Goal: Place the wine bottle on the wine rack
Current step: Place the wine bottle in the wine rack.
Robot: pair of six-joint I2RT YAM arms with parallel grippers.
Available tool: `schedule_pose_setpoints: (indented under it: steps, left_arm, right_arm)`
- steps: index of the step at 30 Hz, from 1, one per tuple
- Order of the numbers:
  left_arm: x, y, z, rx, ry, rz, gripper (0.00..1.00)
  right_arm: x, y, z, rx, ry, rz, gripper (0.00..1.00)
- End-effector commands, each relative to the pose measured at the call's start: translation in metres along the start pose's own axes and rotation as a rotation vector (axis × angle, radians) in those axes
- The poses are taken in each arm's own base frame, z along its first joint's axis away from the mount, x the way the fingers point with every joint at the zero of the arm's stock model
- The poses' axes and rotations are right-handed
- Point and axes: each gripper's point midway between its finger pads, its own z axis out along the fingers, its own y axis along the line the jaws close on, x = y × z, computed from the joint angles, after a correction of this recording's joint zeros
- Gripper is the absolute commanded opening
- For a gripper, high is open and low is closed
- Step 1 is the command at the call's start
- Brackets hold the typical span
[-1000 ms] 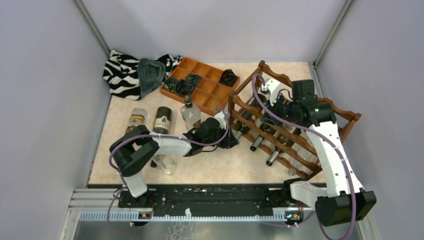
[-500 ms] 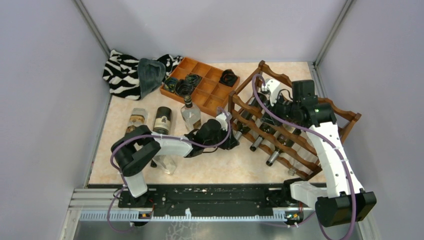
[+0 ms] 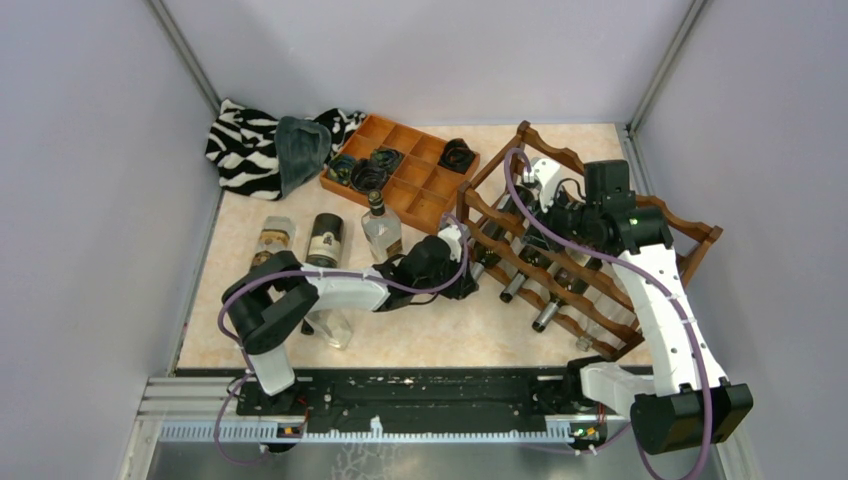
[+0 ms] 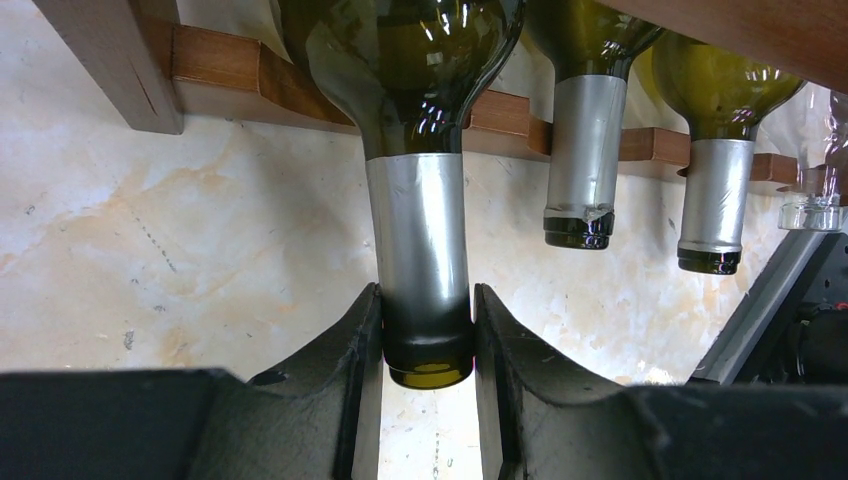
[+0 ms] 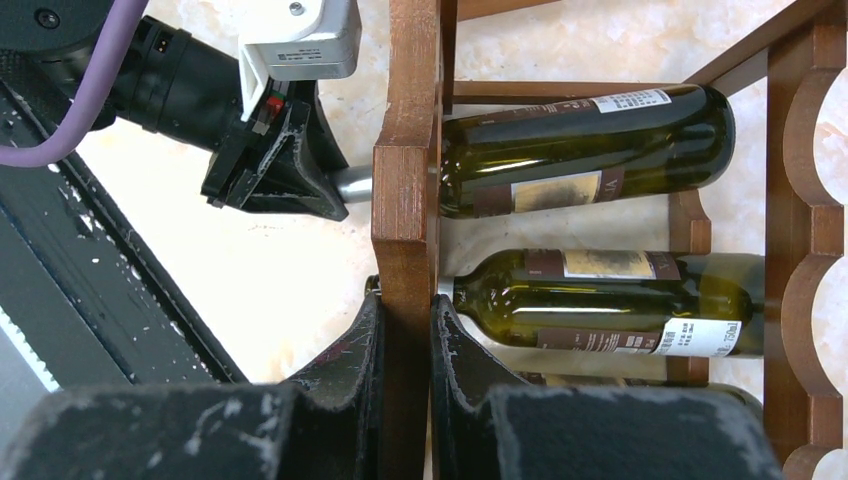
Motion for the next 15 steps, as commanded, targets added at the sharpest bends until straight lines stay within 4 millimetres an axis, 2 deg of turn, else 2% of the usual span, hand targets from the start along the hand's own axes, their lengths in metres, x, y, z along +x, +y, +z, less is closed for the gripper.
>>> schedule_pose_setpoints:
  steps: [1, 11, 15]
  left_arm:
    - [-0.001, 0.02, 0.003, -0.104, 0.003, 0.027, 0.0]
    - [0.003, 0.028, -0.008, -0.148, -0.005, -0.026, 0.0]
    - [0.0, 0.023, -0.013, -0.123, -0.019, -0.032, 0.0]
  right_arm:
    - [-0.012, 0.018, 0.005, -0.11, -0.089, -0.066, 0.0]
    - [-0.012, 0.017, 0.005, -0.106, -0.087, -0.065, 0.0]
    - [-0.012, 0.017, 0.005, -0.105, -0.088, -0.066, 0.0]
